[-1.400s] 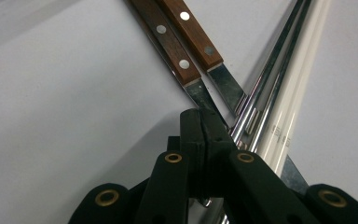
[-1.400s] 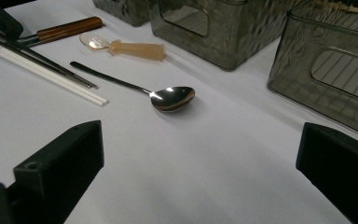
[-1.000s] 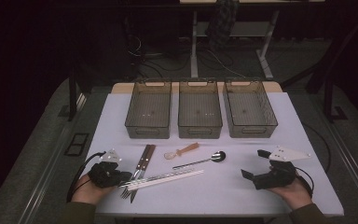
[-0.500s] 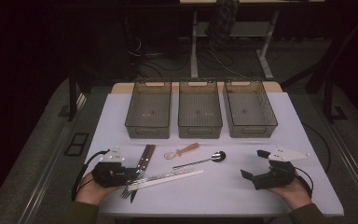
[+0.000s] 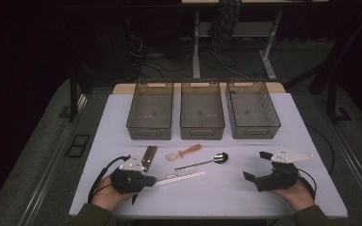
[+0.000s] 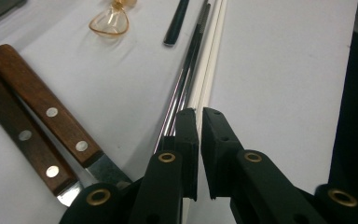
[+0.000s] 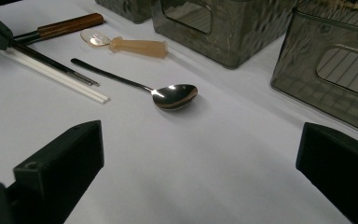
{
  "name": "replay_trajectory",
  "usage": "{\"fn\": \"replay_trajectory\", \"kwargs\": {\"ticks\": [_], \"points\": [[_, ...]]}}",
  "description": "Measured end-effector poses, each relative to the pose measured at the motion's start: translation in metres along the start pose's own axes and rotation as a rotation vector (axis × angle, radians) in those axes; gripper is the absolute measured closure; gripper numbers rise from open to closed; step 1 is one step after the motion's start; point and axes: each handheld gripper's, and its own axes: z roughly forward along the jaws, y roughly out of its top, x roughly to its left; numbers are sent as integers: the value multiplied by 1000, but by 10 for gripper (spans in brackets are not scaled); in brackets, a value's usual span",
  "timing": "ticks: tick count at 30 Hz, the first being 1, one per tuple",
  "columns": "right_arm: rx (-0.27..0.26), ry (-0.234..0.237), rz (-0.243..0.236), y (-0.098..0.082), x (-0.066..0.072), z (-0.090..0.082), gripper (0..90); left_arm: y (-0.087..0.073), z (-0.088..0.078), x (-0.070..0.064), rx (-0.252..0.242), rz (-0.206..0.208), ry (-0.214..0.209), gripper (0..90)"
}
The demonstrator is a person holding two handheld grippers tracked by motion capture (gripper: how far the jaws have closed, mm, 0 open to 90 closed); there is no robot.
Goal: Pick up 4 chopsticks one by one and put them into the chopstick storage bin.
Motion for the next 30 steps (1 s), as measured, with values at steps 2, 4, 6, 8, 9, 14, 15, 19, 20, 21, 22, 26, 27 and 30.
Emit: {"fn": "replay_trajectory", "kwargs": {"ticks": [2, 4, 6, 8, 9, 14, 15, 19, 20, 21, 22, 26, 27, 30], "points": [[0, 0, 1, 0, 0, 0, 4, 0, 2, 0, 10, 9, -5, 843], [1, 0, 1, 0, 0, 0, 4, 0, 4, 0, 11, 13, -12, 842], [3, 0, 0, 0, 0, 1, 4, 0, 5, 1, 15, 20, -12, 842], [3, 1, -1, 0, 0, 1, 4, 0, 6, 1, 15, 19, -15, 841], [2, 1, 0, 0, 0, 1, 4, 0, 7, 1, 14, 18, -17, 840], [2, 1, 0, 0, 0, 1, 4, 0, 8, 2, 11, 20, -31, 826], [3, 1, 0, 0, 0, 1, 4, 0, 9, 2, 16, 25, -35, 826], [2, 0, 0, 0, 0, 1, 4, 1, 12, 0, 29, 39, -38, 817], [2, 0, 0, 0, 0, 1, 4, 2, 12, 0, 30, 41, -39, 817], [2, 0, 0, 0, 0, 1, 4, 2, 12, 0, 31, 40, -38, 817], [2, 0, -1, 0, 0, 1, 4, 2, 12, 0, 30, 40, -38, 817], [4, 0, -2, 0, 0, 1, 4, 4, 16, -2, 40, 42, -34, 809], [4, 0, -1, 0, 0, 1, 4, 4, 17, -2, 41, 42, -35, 807], [4, 0, -1, 0, 0, 1, 4, 5, 20, -3, 54, 53, -38, 801]]}}
